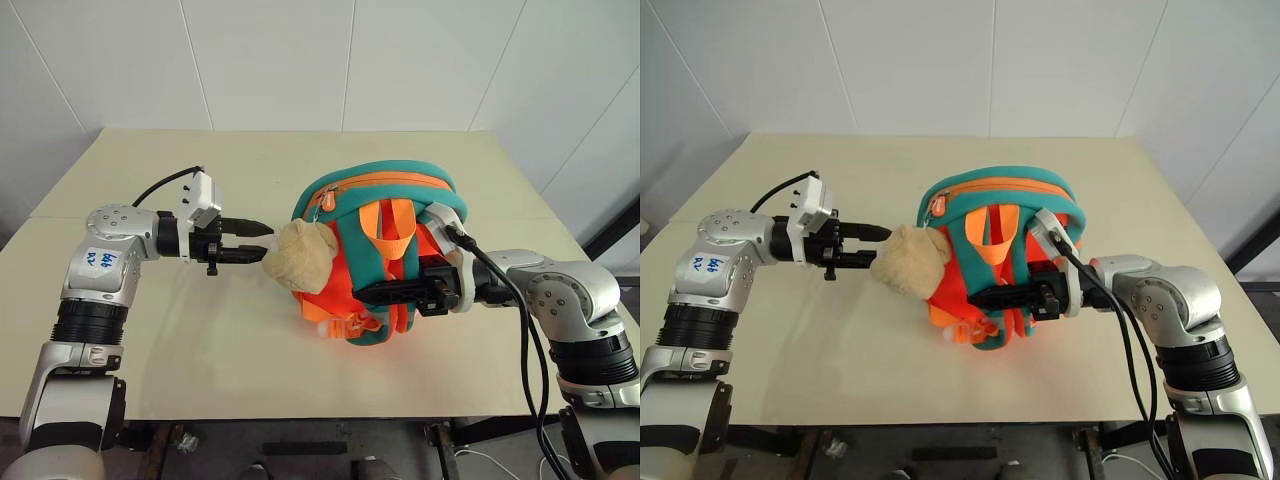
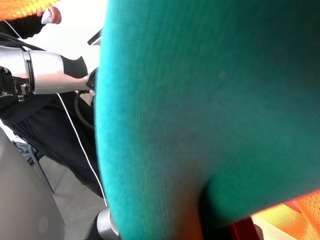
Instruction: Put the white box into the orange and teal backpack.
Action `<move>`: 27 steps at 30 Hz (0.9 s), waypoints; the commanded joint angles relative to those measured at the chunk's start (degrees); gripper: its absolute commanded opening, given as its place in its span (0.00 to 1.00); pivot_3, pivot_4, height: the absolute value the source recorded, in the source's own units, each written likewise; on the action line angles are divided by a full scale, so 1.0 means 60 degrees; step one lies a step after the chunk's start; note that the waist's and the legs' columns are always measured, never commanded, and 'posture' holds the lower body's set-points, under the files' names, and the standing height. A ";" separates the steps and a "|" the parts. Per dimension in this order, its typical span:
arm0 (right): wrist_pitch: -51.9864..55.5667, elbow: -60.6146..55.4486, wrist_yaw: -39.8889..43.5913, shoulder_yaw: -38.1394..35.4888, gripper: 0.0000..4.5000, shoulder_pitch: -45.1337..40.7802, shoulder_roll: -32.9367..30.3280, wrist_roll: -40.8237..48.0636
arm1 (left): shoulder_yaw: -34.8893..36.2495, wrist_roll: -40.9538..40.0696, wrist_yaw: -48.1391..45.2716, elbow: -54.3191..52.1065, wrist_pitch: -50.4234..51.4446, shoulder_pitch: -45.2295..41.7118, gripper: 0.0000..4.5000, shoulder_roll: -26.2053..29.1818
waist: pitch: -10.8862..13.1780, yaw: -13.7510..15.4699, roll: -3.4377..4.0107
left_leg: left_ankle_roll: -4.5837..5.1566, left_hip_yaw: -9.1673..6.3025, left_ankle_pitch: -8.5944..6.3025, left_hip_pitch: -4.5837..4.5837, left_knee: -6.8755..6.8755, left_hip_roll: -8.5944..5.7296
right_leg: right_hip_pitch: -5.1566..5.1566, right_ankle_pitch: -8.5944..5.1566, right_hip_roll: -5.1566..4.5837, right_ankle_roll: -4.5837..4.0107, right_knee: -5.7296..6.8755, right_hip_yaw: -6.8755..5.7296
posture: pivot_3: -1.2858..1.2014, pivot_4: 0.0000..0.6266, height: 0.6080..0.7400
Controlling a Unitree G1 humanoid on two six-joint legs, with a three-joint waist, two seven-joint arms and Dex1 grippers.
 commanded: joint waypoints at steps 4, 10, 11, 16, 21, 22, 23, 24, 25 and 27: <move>-0.0027 -0.0137 -0.0046 -0.0040 0.00 0.0001 -0.0028 0.0000 | 0.0107 -0.0038 0.0283 -0.0054 -0.0292 -0.0298 0.01 -0.0442 | 0.0000 0.0020 0.0000 | 0.0000 0.0000 0.0000 -0.0001 0.0009 0.0000 | 0.0003 0.0001 0.0000 0.0001 0.0001 0.0000 | 0.52 0.24 1.00; -0.0022 -0.0208 -0.0143 -0.0085 0.00 0.0029 -0.0019 0.0028 | -0.0099 -0.0065 0.0549 -0.0158 -0.0134 -0.0363 0.01 -0.1137 | 0.0000 0.0012 0.0000 | 0.0000 -0.0001 0.0000 0.0000 0.0009 0.0000 | 0.0003 0.0001 0.0000 0.0001 0.0003 0.0001 | 0.52 0.24 1.00; -0.0017 -0.0232 -0.0165 -0.0096 0.00 0.0044 -0.0019 0.0039 | -0.0142 -0.0036 0.0604 -0.0111 -0.0172 -0.0400 0.01 -0.1285 | 0.0000 0.0014 0.0000 | 0.0000 -0.0001 0.0000 -0.0001 0.0010 -0.0001 | 0.0003 0.0001 0.0000 0.0002 0.0003 0.0001 | 0.52 0.24 1.00; 0.0001 -0.0340 -0.0315 -0.0150 0.00 0.0122 0.0010 0.0109 | -0.0517 0.0676 0.1142 0.0729 -0.1133 -0.0586 0.01 -0.2067 | 0.0000 0.0041 0.0000 | 0.0000 -0.0001 0.0000 0.0000 0.0022 -0.0001 | 0.0010 0.0002 0.0000 0.0003 0.0004 0.0000 | 0.52 0.24 1.00; 0.0021 -0.0423 -0.0443 -0.0234 0.00 0.0198 0.0019 0.0192 | -0.0171 0.0420 0.1161 0.0680 -0.0558 -0.0801 0.05 -0.1930 | 0.0000 0.0042 -0.0001 | 0.0005 -0.0002 -0.0002 0.0000 0.0040 -0.0002 | 0.0017 0.0009 0.0000 0.0015 0.0004 0.0001 | 0.52 0.24 1.00; 0.0019 -0.0435 -0.0467 -0.0252 0.00 0.0231 0.0011 0.0203 | -0.0058 0.0213 0.0966 0.0450 -0.0197 -0.0785 0.10 -0.1717 | 0.0000 0.0037 -0.0001 | 0.0005 -0.0003 -0.0002 -0.0001 0.0042 -0.0002 | 0.0017 0.0009 0.0000 0.0015 0.0004 0.0001 | 0.52 0.24 1.00; 0.0018 -0.0445 -0.0486 -0.0260 0.00 0.0254 0.0003 0.0212 | 0.0005 0.0075 0.0837 0.0287 0.0046 -0.0763 0.14 -0.1572 | 0.0000 0.0033 -0.0001 | 0.0005 -0.0004 -0.0002 -0.0003 0.0042 -0.0002 | 0.0017 0.0010 0.0001 0.0016 0.0005 0.0001 | 0.52 0.24 1.00; 0.0010 -0.0458 -0.0507 -0.0272 0.00 0.0296 0.0001 0.0223 | 0.0060 0.0043 0.0695 0.0078 0.0177 -0.0690 0.21 -0.1283 | 0.0000 0.0026 -0.0001 | 0.0005 -0.0005 -0.0002 -0.0003 0.0041 -0.0002 | 0.0017 0.0009 0.0001 0.0016 0.0004 0.0001 | 0.52 0.24 1.00; 0.0004 -0.0467 -0.0524 -0.0279 0.00 0.0323 0.0001 0.0233 | 0.0092 0.0039 0.0622 -0.0065 0.0257 -0.0635 0.27 -0.1094 | 0.0000 -0.0003 -0.0001 | 0.0006 -0.0005 -0.0003 -0.0003 0.0038 -0.0002 | 0.0017 0.0009 0.0000 0.0016 0.0002 0.0001 | 0.52 0.24 1.00; -0.0010 -0.0480 -0.0574 -0.0283 0.00 0.0366 0.0037 0.0252 | 0.0197 -0.0033 0.0404 -0.0362 0.0476 -0.0501 0.41 -0.0623 | 0.0000 -0.0032 0.0000 | 0.0006 -0.0004 -0.0003 0.0001 0.0025 -0.0001 | 0.0014 0.0009 0.0001 0.0015 0.0001 0.0001 | 0.52 0.24 1.00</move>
